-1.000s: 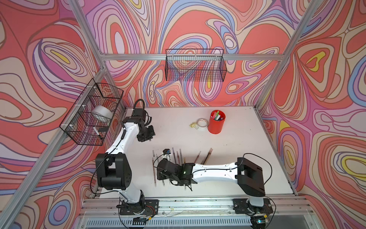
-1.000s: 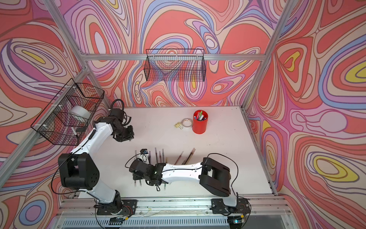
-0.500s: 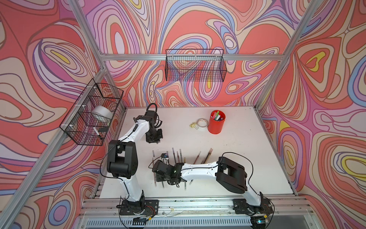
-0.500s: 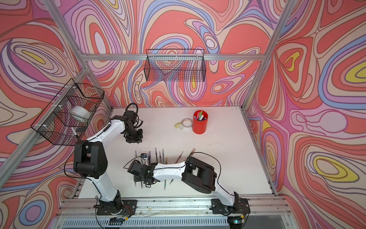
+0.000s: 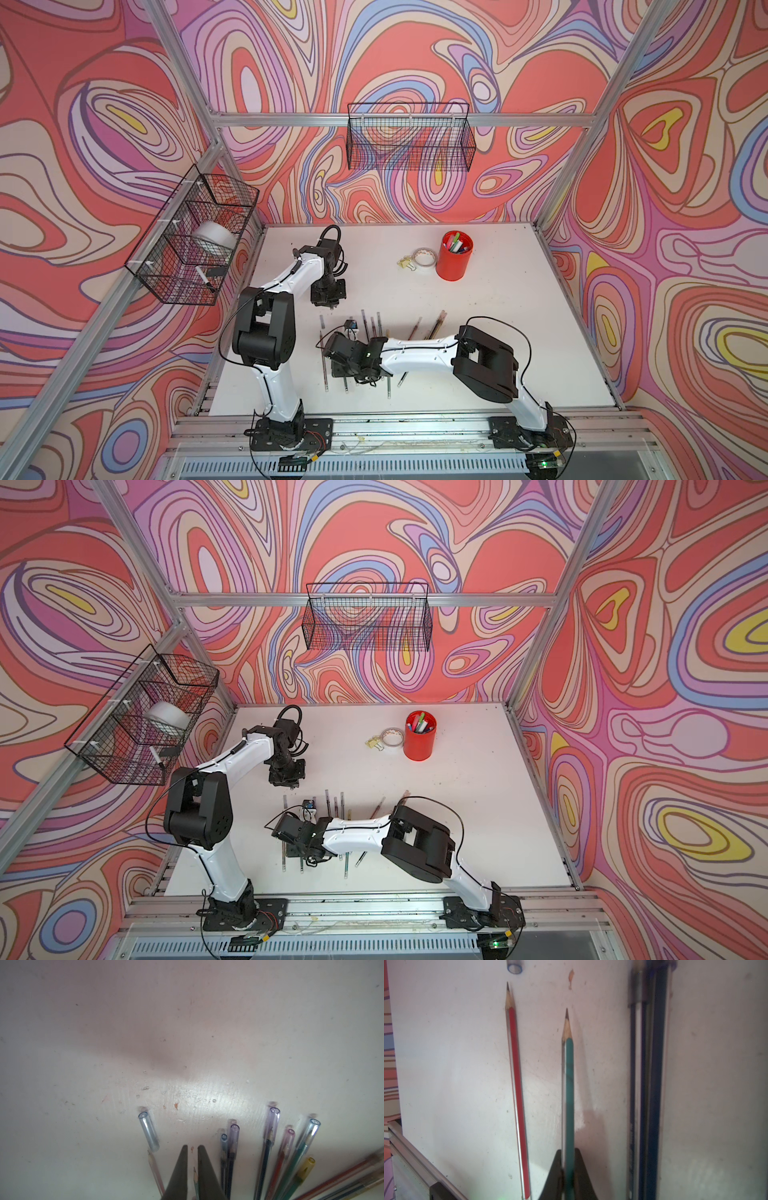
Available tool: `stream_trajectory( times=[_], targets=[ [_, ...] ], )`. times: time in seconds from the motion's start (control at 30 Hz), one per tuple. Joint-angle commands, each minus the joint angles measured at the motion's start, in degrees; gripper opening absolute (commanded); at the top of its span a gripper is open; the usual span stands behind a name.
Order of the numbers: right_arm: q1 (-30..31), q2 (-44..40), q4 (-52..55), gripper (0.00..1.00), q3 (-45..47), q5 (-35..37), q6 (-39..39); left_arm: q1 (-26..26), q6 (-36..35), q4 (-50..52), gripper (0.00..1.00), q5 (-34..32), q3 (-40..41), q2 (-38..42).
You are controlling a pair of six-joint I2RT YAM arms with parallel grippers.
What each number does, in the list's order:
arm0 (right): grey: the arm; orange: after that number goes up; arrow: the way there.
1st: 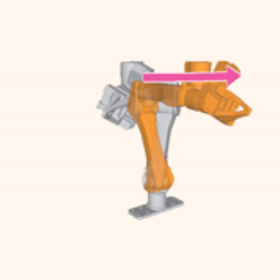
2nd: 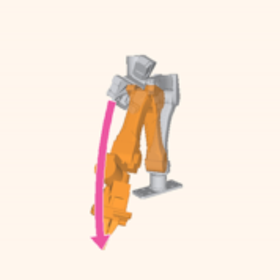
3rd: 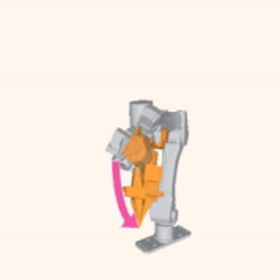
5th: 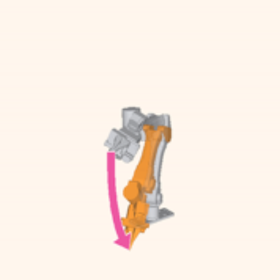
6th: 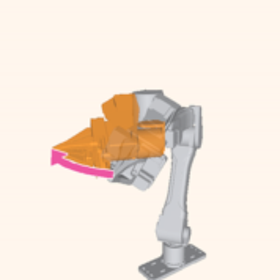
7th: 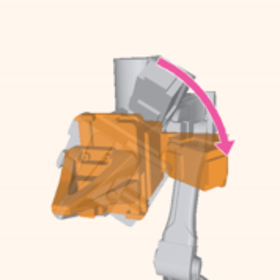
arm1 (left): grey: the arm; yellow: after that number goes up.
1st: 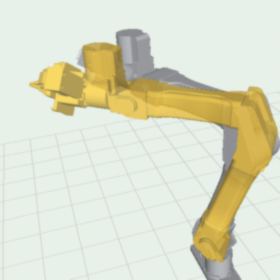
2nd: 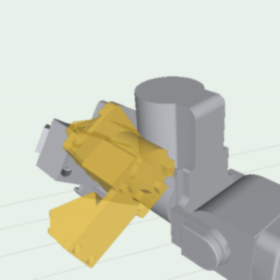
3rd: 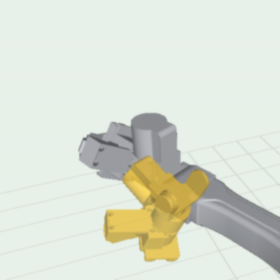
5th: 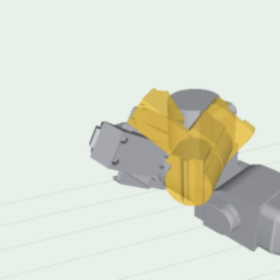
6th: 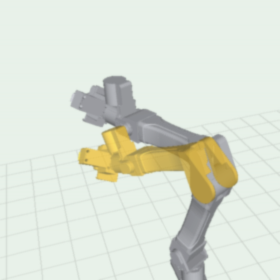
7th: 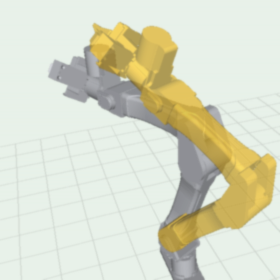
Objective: Remove the protective cover of the pencils
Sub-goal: Place the pencil at the center of the board.
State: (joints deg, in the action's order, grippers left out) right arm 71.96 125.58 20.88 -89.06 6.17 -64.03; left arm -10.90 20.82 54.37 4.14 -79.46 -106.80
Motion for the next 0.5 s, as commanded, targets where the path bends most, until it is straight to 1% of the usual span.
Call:
stream_trajectory(
  times=[0.0, 0.17, 0.33, 0.47],
  targets=[
    [-0.2, 1.9, 1.9, 0.09, 0.7, -0.3, -1.2, 0.1, 1.8, -1.0, 0.00, -1.1, 1.4, -1.7],
    [-0.2, 3.6, 4.1, 0.15, -1.0, -0.1, -1.7, 0.0, 1.7, -1.0, 0.00, -1.4, 1.5, -3.7],
    [-0.2, 5.2, 5.5, 0.17, -2.3, -0.6, -1.9, 0.1, 2.4, -0.8, 0.00, -0.7, 1.7, -5.7],
    [-0.3, 5.1, 5.4, 0.17, -1.7, -0.8, -2.3, 0.1, 2.5, 0.0, 0.00, -2.2, 1.1, -6.7]
  ],
)
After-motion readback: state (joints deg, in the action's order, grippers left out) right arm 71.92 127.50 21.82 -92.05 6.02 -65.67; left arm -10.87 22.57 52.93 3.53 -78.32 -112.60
